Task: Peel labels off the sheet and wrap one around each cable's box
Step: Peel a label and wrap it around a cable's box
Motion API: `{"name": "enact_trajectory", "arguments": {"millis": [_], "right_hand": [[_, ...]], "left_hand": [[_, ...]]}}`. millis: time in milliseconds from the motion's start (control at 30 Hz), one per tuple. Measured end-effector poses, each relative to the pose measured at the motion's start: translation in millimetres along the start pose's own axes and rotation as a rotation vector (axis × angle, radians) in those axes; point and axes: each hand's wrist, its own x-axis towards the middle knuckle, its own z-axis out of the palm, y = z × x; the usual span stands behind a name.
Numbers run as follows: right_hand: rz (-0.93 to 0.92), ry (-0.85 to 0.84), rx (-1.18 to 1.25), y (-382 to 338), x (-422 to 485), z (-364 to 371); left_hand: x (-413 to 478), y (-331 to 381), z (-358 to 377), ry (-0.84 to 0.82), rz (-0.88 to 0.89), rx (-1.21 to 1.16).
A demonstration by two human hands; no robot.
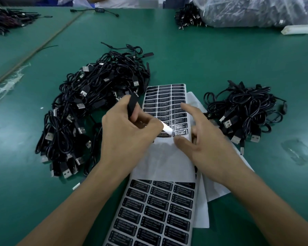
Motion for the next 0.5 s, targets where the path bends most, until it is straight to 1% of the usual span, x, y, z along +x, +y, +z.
{"name": "enact_trajectory", "arguments": {"millis": [67,200,300,367,433,500], "right_hand": [[-0.017,0.01,-0.086,-2.8,-1.6,-1.2],[-0.036,0.068,-0.153,-8.3,-4.6,-2.8],[-0.065,0.181,-0.263,-10.7,-6.9,-0.8],[-0.147,0.251,-0.32,-14.4,-8.7,1.7],[-0.237,0.282,-0.328,-18.4,-10.2,5.4],[-0.292,0.301,-0.314,-21.9,-10.8,9.3]], "left_hand": [[0.3,0.6,-0.3,0.012,-0.009,0.002],[0.4,-1.4,1.4,-0.007,-0.029,0.046],[0.1,-3.4,2.7,-0.023,-0.047,0.065],[-0.5,-5.7,4.0,-0.044,-0.037,0.055],[-1.0,-7.9,5.2,-0.083,-0.034,0.074],[-0.7,-8.2,5.3,-0.076,-0.043,0.097]]}}
